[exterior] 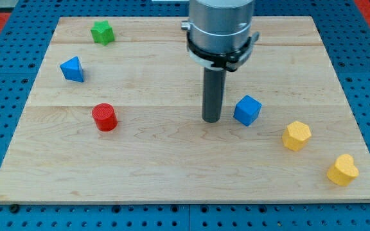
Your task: Place the blue cube towards the top right
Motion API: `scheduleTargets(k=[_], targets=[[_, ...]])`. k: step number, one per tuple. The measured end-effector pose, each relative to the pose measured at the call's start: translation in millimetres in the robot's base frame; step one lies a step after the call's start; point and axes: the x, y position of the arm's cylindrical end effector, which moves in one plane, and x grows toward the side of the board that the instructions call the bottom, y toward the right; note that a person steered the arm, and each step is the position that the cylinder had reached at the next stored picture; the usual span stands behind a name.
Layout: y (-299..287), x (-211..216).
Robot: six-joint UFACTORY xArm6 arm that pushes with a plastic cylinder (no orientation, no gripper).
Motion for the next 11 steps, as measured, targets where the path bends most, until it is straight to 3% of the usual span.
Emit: scheduleTargets(k=[2, 3, 6, 8, 9, 10, 11], targets=[[28, 15], [69, 1], [132, -83], [143, -160], [163, -178], [169, -165], [216, -167]])
